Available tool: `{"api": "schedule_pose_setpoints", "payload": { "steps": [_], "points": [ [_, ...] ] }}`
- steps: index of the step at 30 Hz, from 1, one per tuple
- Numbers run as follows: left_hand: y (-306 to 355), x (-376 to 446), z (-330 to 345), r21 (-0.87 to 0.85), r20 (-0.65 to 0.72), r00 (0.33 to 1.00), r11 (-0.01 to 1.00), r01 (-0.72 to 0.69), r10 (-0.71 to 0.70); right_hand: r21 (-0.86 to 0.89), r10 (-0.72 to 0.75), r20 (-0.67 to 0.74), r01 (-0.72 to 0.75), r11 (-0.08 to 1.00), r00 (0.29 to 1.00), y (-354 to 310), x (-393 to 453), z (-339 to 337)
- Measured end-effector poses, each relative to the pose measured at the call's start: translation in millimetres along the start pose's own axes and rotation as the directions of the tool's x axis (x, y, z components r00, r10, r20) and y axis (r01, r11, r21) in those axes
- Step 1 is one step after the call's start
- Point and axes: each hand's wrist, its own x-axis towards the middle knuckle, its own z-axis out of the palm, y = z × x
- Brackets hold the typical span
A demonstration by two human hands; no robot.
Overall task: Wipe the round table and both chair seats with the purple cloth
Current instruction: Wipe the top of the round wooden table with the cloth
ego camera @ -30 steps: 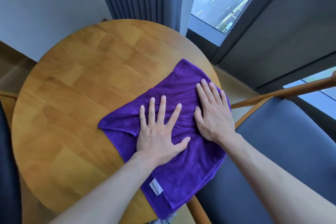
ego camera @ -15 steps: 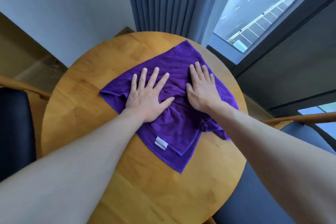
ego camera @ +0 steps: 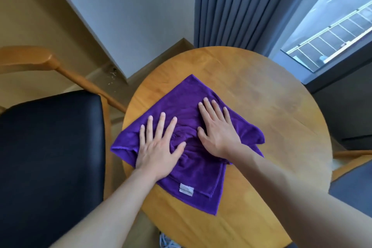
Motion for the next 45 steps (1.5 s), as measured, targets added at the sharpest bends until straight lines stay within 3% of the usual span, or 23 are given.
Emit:
{"api": "schedule_pose_setpoints", "payload": {
  "steps": [2, 4, 6, 7, 9, 11, 14, 17, 20, 23, 26, 31, 34, 36, 38, 42, 45],
  "points": [
    [2, -22, 1, -0.068, 0.025, 1.000, 0.998, -0.007, 0.009, 0.000, -0.005, -0.021, 0.005, 1.000, 1.000, -8, -13, 2],
    [0, -36, -9, -0.267, 0.017, 1.000, 0.963, -0.020, 0.025, 0.010, 0.032, -0.122, -0.031, 0.999, 0.992, -16, -15, -1],
    [-8, -41, -24, -0.476, -0.096, 0.993, 0.879, 0.021, -0.075, 0.017, 0.116, -0.220, -0.115, 0.993, 0.969, -27, 0, -8],
    [-13, -40, -30, -0.500, -0.167, 0.971, 0.863, 0.064, -0.169, 0.038, 0.167, -0.240, -0.163, 0.986, 0.956, -31, 11, -11],
    [-27, -37, -40, -0.387, -0.208, 0.913, 0.887, 0.253, -0.352, 0.062, 0.274, -0.237, -0.267, 0.962, 0.932, -39, 31, -15],
    [-43, -34, -45, -0.227, -0.090, 0.884, 0.874, 0.430, -0.459, 0.055, 0.375, -0.228, -0.373, 0.926, 0.899, -43, 44, -14],
    [-57, -35, -45, -0.186, 0.064, 0.870, 0.850, 0.492, -0.489, 0.052, 0.394, -0.229, -0.393, 0.918, 0.890, -50, 43, -10],
    [-59, -40, -47, -0.249, 0.105, 0.870, 0.834, 0.492, -0.482, 0.105, 0.324, -0.183, -0.309, 0.945, 0.928, -60, 29, -10],
    [-55, -50, -52, -0.496, 0.120, 0.900, 0.760, 0.419, -0.418, 0.235, 0.298, -0.083, -0.271, 0.933, 0.951, -70, 10, -16],
    [-54, -60, -67, -0.681, 0.094, 0.925, 0.654, 0.330, -0.368, 0.522, 0.369, -0.017, -0.307, 0.796, 0.929, -78, -6, -30],
    [-58, -70, -86, -0.791, 0.121, 0.928, 0.530, 0.305, -0.353, 0.731, 0.419, 0.107, -0.357, 0.581, 0.901, -80, -25, -49],
    [-49, -77, -110, -0.814, 0.180, 0.922, 0.474, 0.335, -0.343, 0.653, 0.391, 0.069, -0.338, 0.678, 0.918, -100, -64, -67],
    [-33, -85, -122, -0.849, 0.174, 0.927, 0.427, 0.311, -0.331, 0.654, 0.372, -0.105, -0.218, 0.725, 0.922, -128, -81, -76],
    [-25, -98, -129, -0.897, 0.191, 0.918, 0.317, 0.307, -0.349, 0.679, 0.356, -0.185, -0.143, 0.720, 0.916, -149, -94, -81],
    [-19, -117, -139, -0.934, 0.208, 0.912, 0.204, 0.292, -0.354, 0.706, 0.330, -0.179, -0.113, 0.699, 0.927, -173, -110, -83],
    [-17, -161, -154, -0.938, 0.146, 0.928, 0.251, 0.241, -0.343, 0.744, 0.267, -0.227, -0.010, 0.668, 0.936, -221, -149, -83],
    [-24, -193, -163, -0.950, 0.151, 0.914, 0.200, 0.239, -0.376, 0.776, 0.204, -0.136, -0.024, 0.631, 0.970, -250, -178, -72]
  ]
}}
